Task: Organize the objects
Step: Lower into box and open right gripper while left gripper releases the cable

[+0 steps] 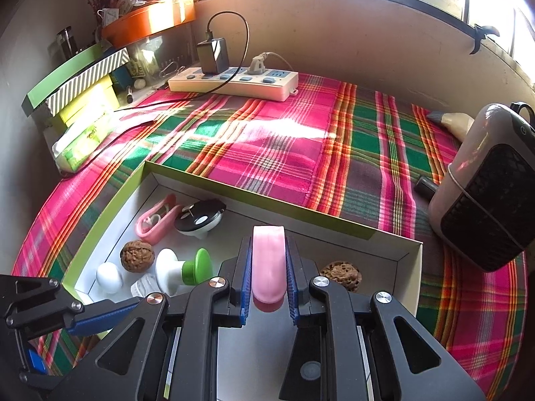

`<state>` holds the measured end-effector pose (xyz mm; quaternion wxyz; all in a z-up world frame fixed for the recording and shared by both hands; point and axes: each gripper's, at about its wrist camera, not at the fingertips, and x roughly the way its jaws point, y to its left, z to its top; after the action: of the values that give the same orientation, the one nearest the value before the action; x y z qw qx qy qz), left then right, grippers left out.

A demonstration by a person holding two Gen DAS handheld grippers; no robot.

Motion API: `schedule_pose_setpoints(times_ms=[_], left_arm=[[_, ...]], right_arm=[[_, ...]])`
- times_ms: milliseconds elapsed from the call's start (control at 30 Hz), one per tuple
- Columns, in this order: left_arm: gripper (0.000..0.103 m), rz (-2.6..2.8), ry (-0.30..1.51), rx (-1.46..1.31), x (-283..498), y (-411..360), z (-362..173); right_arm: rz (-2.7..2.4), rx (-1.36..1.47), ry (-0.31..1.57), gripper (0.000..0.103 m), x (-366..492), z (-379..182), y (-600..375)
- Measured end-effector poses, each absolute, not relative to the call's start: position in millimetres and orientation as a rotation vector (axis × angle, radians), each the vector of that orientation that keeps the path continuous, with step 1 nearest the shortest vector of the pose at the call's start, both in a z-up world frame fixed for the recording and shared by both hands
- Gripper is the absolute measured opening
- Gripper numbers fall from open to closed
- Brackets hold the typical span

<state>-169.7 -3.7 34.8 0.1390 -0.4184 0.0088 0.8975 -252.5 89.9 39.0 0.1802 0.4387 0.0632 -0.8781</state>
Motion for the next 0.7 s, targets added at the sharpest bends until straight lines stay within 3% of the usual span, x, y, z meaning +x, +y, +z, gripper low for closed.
schedule_pose_setpoints(times_ms=[700], left_arm=[[0.016, 2.576, 0.030, -1.245, -175.2, 0.1, 25.8]], right_arm=[[-2.461, 1.261, 0.185, 0.019, -258.3, 28.3, 87.9]])
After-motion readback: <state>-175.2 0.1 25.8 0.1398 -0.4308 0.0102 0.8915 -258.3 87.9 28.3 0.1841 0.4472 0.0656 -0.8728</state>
